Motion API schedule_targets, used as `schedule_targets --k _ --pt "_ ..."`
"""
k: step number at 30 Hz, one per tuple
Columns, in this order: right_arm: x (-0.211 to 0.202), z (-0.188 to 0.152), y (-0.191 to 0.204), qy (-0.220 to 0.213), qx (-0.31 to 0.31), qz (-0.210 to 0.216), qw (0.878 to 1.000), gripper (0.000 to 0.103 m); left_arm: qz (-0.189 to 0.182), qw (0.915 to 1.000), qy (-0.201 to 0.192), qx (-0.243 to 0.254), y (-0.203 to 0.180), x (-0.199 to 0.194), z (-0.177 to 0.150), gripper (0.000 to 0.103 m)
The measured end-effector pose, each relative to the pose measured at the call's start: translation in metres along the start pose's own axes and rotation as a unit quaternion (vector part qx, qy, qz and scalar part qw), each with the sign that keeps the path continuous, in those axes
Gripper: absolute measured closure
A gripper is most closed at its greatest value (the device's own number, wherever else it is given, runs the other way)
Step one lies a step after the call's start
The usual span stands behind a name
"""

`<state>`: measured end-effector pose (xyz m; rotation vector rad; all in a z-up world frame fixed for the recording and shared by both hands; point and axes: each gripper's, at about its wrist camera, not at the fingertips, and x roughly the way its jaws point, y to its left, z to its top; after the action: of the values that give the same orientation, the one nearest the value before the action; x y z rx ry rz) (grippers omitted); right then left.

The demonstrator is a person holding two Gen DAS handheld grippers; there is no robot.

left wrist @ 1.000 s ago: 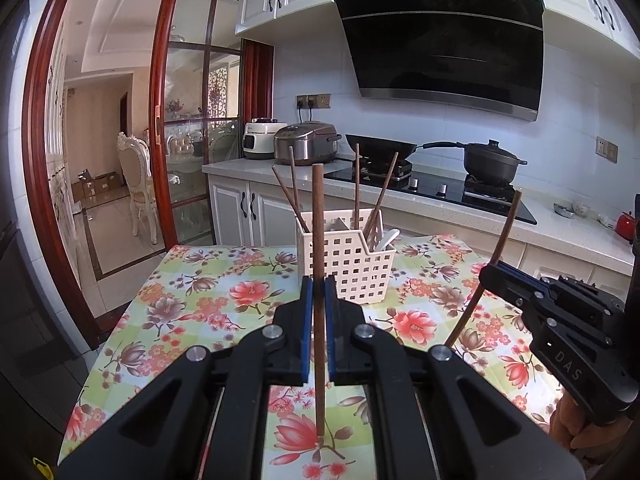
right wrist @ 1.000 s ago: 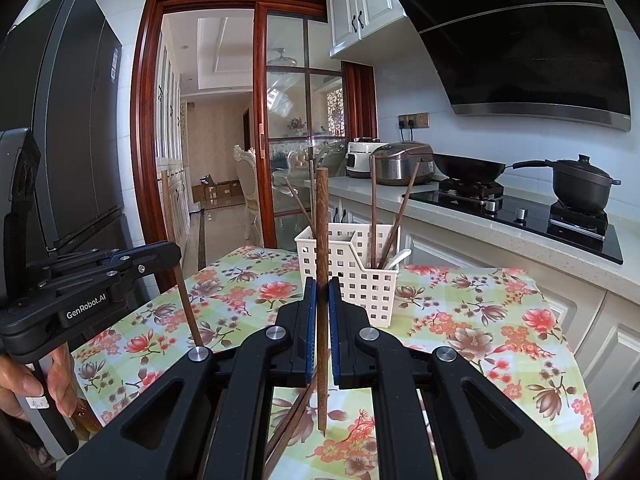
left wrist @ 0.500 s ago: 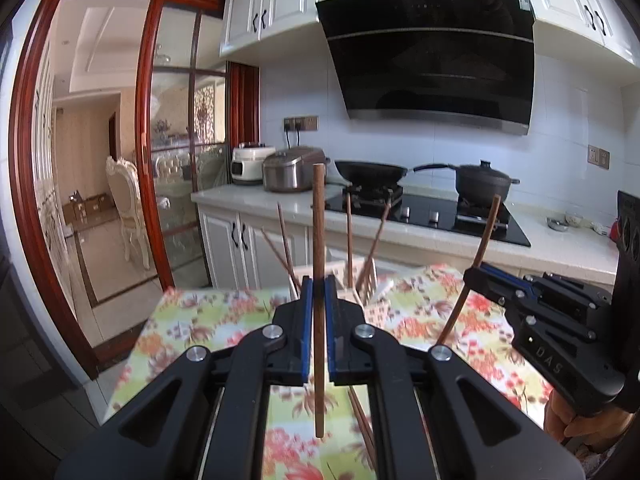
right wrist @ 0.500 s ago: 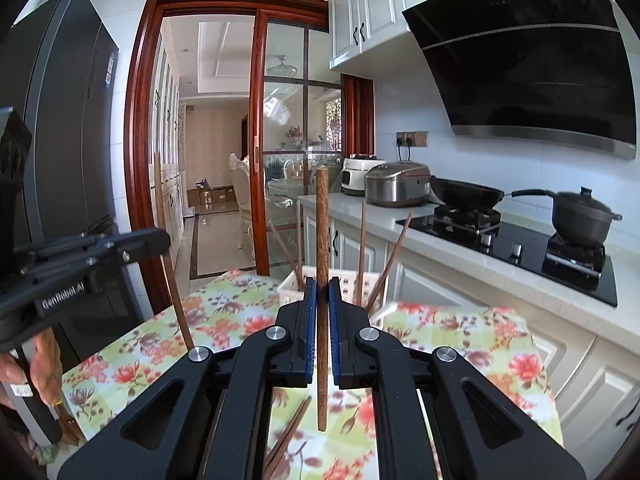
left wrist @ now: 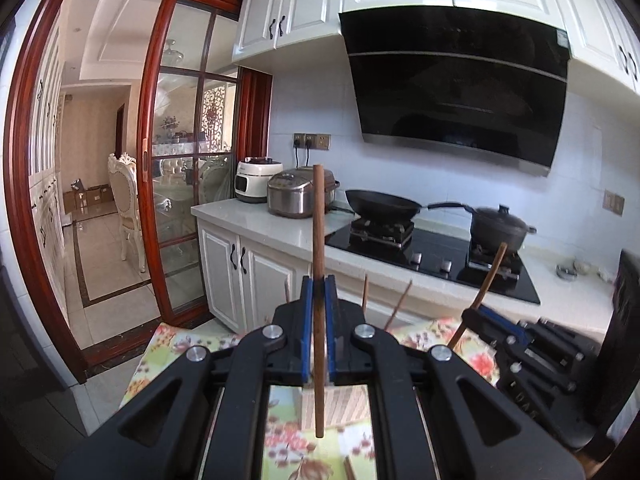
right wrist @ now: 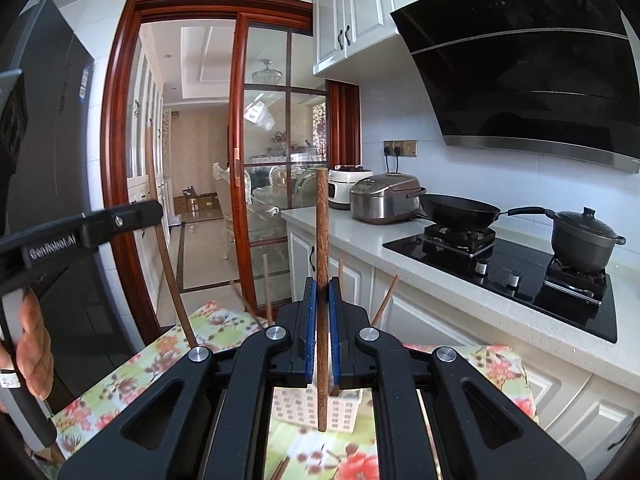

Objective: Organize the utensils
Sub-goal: 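Lower both chopsticks into the basket and open both tools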

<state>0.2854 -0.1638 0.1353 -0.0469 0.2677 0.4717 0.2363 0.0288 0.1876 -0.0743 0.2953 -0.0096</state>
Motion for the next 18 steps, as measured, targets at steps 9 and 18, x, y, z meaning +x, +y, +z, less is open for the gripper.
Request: schedule_targets --k 9,18 --pt "0.054 0.017 -0.015 0.007 0.02 -0.01 1.0 0.097 0.01 0.9996 -0.02 -0.017 0.003 0.048 0.036 0.097" --pt "0.118 -0.014 -0.017 0.069 0.024 -0.024 0.997 0.097 0.019 0.9993 0.019 -0.025 0.001 0.117 -0.005 0.097"
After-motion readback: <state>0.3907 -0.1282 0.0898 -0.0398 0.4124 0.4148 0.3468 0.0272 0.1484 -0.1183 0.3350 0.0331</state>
